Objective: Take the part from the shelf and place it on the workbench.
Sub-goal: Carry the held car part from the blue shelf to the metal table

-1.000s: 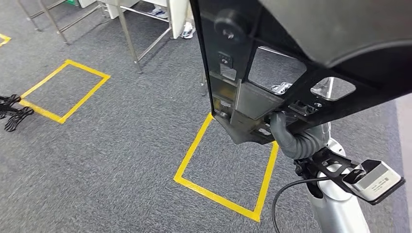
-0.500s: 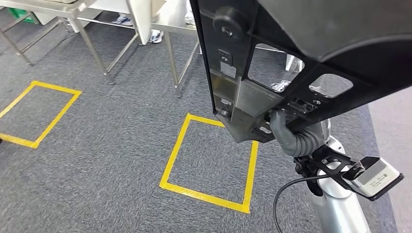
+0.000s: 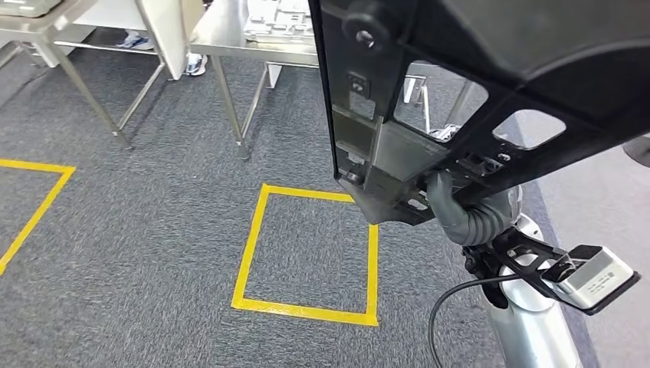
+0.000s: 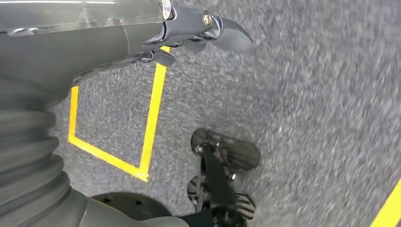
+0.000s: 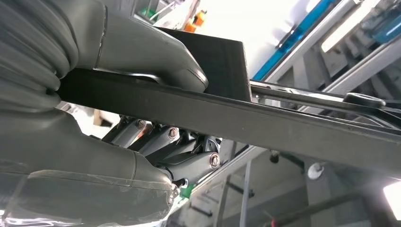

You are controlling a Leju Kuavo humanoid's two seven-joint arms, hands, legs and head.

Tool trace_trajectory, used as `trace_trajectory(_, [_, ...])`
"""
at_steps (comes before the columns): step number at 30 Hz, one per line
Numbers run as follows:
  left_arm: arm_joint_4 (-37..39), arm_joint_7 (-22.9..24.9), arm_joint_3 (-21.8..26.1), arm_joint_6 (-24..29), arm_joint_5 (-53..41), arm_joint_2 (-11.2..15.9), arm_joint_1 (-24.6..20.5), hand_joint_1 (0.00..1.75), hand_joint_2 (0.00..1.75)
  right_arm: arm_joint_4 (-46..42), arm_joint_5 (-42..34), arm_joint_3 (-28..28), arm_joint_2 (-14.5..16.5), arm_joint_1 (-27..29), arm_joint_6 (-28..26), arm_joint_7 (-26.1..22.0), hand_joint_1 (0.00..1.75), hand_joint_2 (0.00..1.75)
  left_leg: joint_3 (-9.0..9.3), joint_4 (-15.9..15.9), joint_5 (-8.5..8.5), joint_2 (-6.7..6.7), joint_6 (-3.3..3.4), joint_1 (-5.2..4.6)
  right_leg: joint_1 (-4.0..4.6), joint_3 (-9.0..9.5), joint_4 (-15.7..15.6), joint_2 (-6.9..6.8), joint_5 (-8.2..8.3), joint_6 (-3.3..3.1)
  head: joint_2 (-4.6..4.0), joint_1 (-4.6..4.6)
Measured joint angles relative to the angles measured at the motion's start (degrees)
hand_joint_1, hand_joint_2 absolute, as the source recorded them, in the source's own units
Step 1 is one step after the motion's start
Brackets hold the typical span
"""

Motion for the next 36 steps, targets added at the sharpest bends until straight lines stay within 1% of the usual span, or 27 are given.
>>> trace_trajectory(1, [0.0,0.0,0.0,-0.13,-0.04,0.0,0.06,0.0,1.75,0.03,-0.09,0.01,0.02,0.04,0.02,0.01,1.75,1.75,-0.02,0.03,-0.05,0.71,0.0,-0.05,-0.11,-1.57,3.27,-0.34,-1.1,0.16,0.01,0.0])
trace_trajectory(2, [0.0,0.0,0.0,-0.24,-0.07,0.0,0.08,0.0,1.75,0.07,-0.14,0.02,0.04,0.08,0.04,0.03,1.75,1.75,-0.02,0.07,-0.11,1.41,-0.01,-0.07,-0.19,-2.21,4.65,-0.53,-1.16,0.27,0.0,0.01])
trace_trajectory(3, [0.0,0.0,0.0,-0.32,-0.07,0.0,0.05,0.0,1.75,0.09,-0.17,0.01,0.04,0.08,0.05,0.05,1.75,1.75,0.0,0.14,-0.21,2.08,-0.08,-0.08,-0.23,-1.57,3.53,-0.75,-0.13,0.31,0.0,0.02])
trace_trajectory(4, [0.0,0.0,0.0,-0.37,-0.07,0.0,0.02,0.0,1.75,0.11,-0.21,0.01,0.04,0.05,0.07,0.08,1.75,1.75,0.07,0.24,-0.35,2.72,-0.2,-0.08,-0.23,0.27,0.13,-1.27,1.67,0.25,-0.01,0.02])
trace_trajectory(5, [0.0,0.0,0.0,-0.41,-0.07,0.01,-0.02,0.0,1.75,0.1,-0.25,0.01,0.04,0.0,0.08,0.09,1.75,1.75,0.17,0.39,-0.55,3.3,-0.39,-0.13,-0.12,2.73,-4.43,-2.44,3.4,0.06,-0.01,0.03])
trace_trajectory(7, [0.0,-0.01,0.0,-0.44,-0.07,0.02,-0.07,0.0,1.75,0.09,-0.34,0.01,0.04,-0.1,0.11,0.09,1.75,1.75,0.34,0.64,-0.98,4.26,-0.96,-0.4,0.27,6.22,-10.94,-4.28,5.38,-0.53,-0.01,-0.05])
trace_trajectory(8, [0.0,-0.01,0.0,-0.44,-0.07,0.03,-0.1,0.0,1.75,0.09,-0.38,0.01,0.05,-0.12,0.13,0.09,1.75,1.75,0.44,0.69,-1.14,4.72,-1.29,-0.53,0.48,6.71,-12.02,-4.58,5.45,-0.82,-0.01,-0.08])
trace_trajectory(10, [-0.01,-0.01,0.0,-0.44,-0.07,0.04,-0.22,0.0,1.75,0.09,-0.45,-0.01,0.06,-0.12,0.16,0.1,1.75,1.75,0.72,0.61,-1.36,5.49,-1.95,-0.55,0.54,6.61,-12.12,-3.39,5.54,-1.41,0.0,-0.11])
trace_trajectory(11, [-0.01,-0.01,-0.01,-0.44,-0.07,0.05,-0.27,0.0,1.75,0.09,-0.46,-0.02,0.06,-0.13,0.17,0.1,1.75,1.75,0.79,0.83,-1.68,5.14,-2.29,-0.46,0.42,6.69,-12.33,-2.83,5.65,-1.73,0.0,-0.13])
trace_trajectory(13, [-0.02,-0.02,-0.02,-0.45,-0.07,0.07,-0.27,0.0,1.75,0.09,-0.47,-0.02,0.16,-0.25,0.22,0.11,1.75,1.75,-0.38,3.99,-3.92,2.91,-2.83,-0.19,0.07,6.91,-12.77,-1.74,5.94,-2.36,-0.01,-0.27])
trace_trajectory(15, [-0.02,-0.02,-0.03,-0.46,-0.08,0.09,-0.11,0.0,1.75,0.09,-0.54,0.04,0.33,-0.3,0.35,0.15,1.75,1.75,-3.97,11.79,-7.79,0.78,-3.12,-0.04,0.09,6.89,-12.78,-0.54,5.99,-2.67,-0.01,-0.43])
trace_trajectory(16, [-0.02,-0.02,-0.03,-0.47,-0.09,0.11,-0.01,0.0,1.75,0.1,-0.58,0.06,0.37,-0.26,0.42,0.19,1.75,1.75,-5.87,15.58,-9.11,0.43,-3.21,-0.01,0.12,6.88,-12.73,0.2,5.98,-2.73,-0.01,-0.46])
trace_trajectory(17, [-0.02,-0.02,-0.02,-0.51,-0.09,0.13,0.07,0.0,1.75,0.1,-0.62,0.07,0.39,-0.23,0.48,0.24,1.75,1.75,-7.12,17.78,-9.35,0.27,-3.25,-0.02,0.16,6.88,-12.65,0.96,5.96,-2.75,-0.01,-0.47])
trace_trajectory(18, [-0.02,-0.02,-0.03,-0.55,-0.11,0.15,0.13,0.0,1.75,0.11,-0.66,0.07,0.39,-0.21,0.51,0.28,1.75,1.75,-7.3,17.58,-8.34,0.2,-3.19,-0.01,0.17,6.91,-12.56,1.68,5.92,-2.73,-0.01,-0.47])
trace_trajectory(19, [-0.02,-0.02,-0.03,-0.6,-0.15,0.17,0.14,0.0,1.75,0.11,-0.68,0.07,0.42,-0.21,0.51,0.32,1.75,1.75,-6.39,15.05,-6.32,0.13,-3.05,-0.01,0.17,6.97,-12.45,2.26,5.85,-2.71,-0.01,-0.48])
trace_trajectory(21, [-0.02,-0.01,-0.03,-0.68,-0.22,0.24,0.07,0.0,1.75,0.11,-0.84,0.07,0.52,-0.21,0.57,0.37,1.75,1.75,-3.04,6.82,-1.98,-0.52,-2.52,-0.08,0.26,7.11,-12.18,3.26,5.62,-2.47,-0.01,-0.53])
trace_trajectory(22, [-0.02,-0.01,-0.03,-0.73,-0.26,0.27,-0.05,0.0,1.75,0.11,-1.06,0.07,0.6,-0.21,0.68,0.45,1.75,1.75,-1.79,3.74,-0.81,-0.9,-2.22,-0.14,0.33,7.05,-12.04,3.62,5.55,-2.24,-0.01,-0.55])
trace_trajectory(23, [-0.02,0.0,-0.03,-0.78,-0.28,0.29,-0.2,0.0,1.75,0.11,-1.32,0.07,0.64,-0.2,0.82,0.59,1.75,1.75,-1.14,1.99,-0.39,-1.25,-1.93,-0.23,0.36,6.93,-11.94,3.94,5.5,-1.93,-0.01,-0.57])
trace_trajectory(25, [-0.02,-0.04,-0.03,-0.84,-0.32,0.3,-0.51,0.0,1.75,0.11,-1.73,0.03,0.69,-0.18,1.13,0.99,1.75,1.75,-1.01,1.45,-0.49,-1.38,-1.34,-0.3,0.32,6.72,-11.97,4.23,5.56,-1.23,0.01,-0.58])
trace_trajectory(27, [-0.02,-0.16,-0.03,-0.86,-0.39,0.28,-0.55,0.0,1.75,0.11,-1.81,-0.09,0.69,-0.21,1.41,1.45,1.75,1.75,-0.78,0.97,-0.11,-1.03,-0.56,-0.11,0.25,6.39,-11.16,3.05,4.84,-0.67,0.01,-0.51])
trace_trajectory(28, [-0.02,-0.24,-0.02,-0.87,-0.46,0.29,-0.49,0.0,1.75,0.13,-1.82,-0.15,0.69,-0.26,1.54,1.63,1.75,1.75,-0.67,0.71,0.07,-0.82,-0.23,0.02,0.27,5.55,-9.3,2.0,3.64,-0.46,0.0,-0.42])
trace_trajectory(30, [-0.02,-0.37,-0.02,-0.87,-0.63,0.33,-0.3,0.0,1.75,0.23,-1.81,-0.21,0.7,-0.2,1.66,1.78,1.75,1.75,-0.67,0.57,0.15,-0.4,0.14,0.03,0.13,2.12,-2.11,0.1,-0.05,-0.12,-0.01,-0.23])
trace_trajectory(31, [-0.02,-0.4,-0.02,-0.87,-0.7,0.34,-0.24,0.0,1.75,0.34,-1.8,-0.21,0.7,-0.08,1.67,1.78,1.75,1.75,-0.7,0.58,0.11,-0.23,0.17,0.01,0.0,0.17,1.86,-0.2,-1.54,0.07,0.0,-0.23])
trace_trajectory(32, [-0.02,-0.42,-0.02,-0.86,-0.75,0.35,-0.2,0.0,1.75,0.46,-1.79,-0.21,0.7,0.05,1.68,1.78,1.75,1.75,-0.69,0.6,0.05,-0.06,0.17,0.0,-0.12,-1.17,4.45,-0.32,-2.1,0.23,0.01,-0.23])
trace_trajectory(33, [-0.02,-0.44,-0.02,-0.86,-0.76,0.35,-0.19,0.0,1.75,0.56,-1.76,-0.21,0.69,0.14,1.69,1.78,1.75,1.75,-0.64,0.62,-0.04,0.07,0.12,0.0,-0.23,-1.43,4.83,-0.4,-1.53,0.31,0.01,-0.21])
trace_trajectory(34, [-0.02,-0.46,-0.02,-0.86,-0.78,0.34,-0.18,0.0,1.75,0.64,-1.74,-0.22,0.69,0.17,1.69,1.79,1.75,1.75,-0.52,0.66,-0.16,0.17,0.02,0.0,-0.32,-0.49,2.79,-0.51,0.04,0.31,0.01,-0.21])
trace_trajectory(36, [-0.02,-0.55,-0.02,-0.87,-0.81,0.33,-0.2,0.0,1.75,0.67,-1.68,-0.23,0.69,0.11,1.69,1.77,1.75,1.75,-0.18,0.79,-0.57,0.32,-0.42,-0.09,-0.33,3.65,-5.51,-1.15,3.79,0.06,0.0,-0.2])
